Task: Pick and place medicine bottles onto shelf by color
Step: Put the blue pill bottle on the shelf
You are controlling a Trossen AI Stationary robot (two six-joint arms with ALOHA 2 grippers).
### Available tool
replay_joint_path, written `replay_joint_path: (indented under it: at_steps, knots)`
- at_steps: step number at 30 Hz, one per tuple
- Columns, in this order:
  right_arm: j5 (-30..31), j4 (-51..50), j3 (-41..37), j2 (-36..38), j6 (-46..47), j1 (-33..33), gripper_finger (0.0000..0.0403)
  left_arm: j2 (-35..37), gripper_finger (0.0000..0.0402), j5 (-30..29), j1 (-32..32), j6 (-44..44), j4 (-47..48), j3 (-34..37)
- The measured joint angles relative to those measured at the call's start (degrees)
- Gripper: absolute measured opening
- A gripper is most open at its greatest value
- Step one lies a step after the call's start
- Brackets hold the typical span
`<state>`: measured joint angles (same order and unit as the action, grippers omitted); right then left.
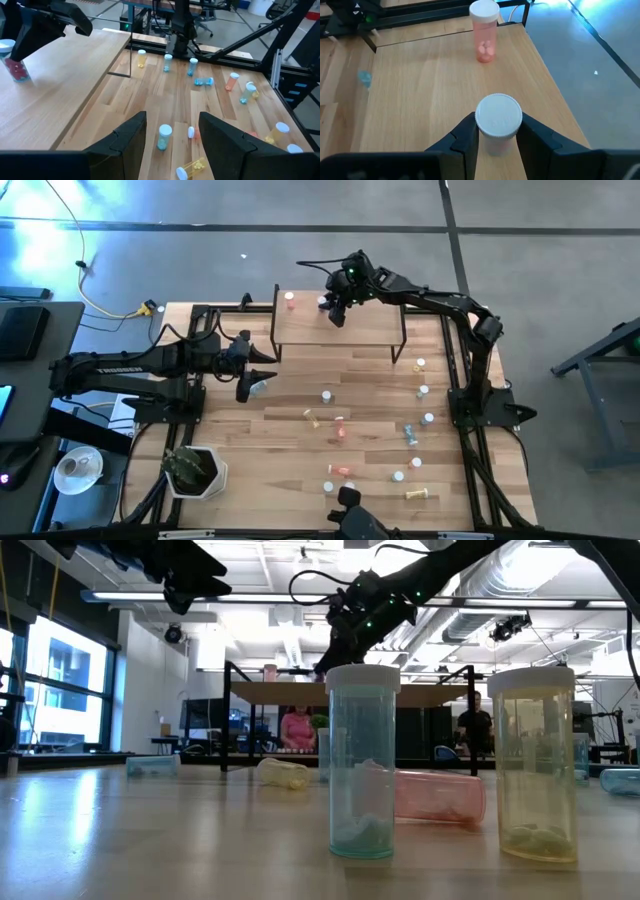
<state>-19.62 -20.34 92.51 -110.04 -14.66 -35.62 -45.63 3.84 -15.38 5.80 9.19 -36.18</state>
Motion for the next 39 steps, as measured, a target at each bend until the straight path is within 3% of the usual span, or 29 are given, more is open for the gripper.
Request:
replay_joint_path:
  at_steps: [8, 24, 39]
  knots:
    - [0.0, -0.2, 0.0, 0.0, 0.0, 0.0, 0.0112, 0.0, 0.0172, 0.0, 0.0, 0.0, 0.0, 0.0]
    - [1.5, 0.4, 0.0, 0.0, -0.8, 0.0, 0.0172, 0.0, 0.0172, 0.0, 0.0, 0.0, 0.0, 0.0]
    - [1.5, 0.5, 0.4, 0.2, -0.7, 0.0, 0.0179, 0.0, 0.0172, 0.0, 0.0, 0.2, 0.0, 0.0]
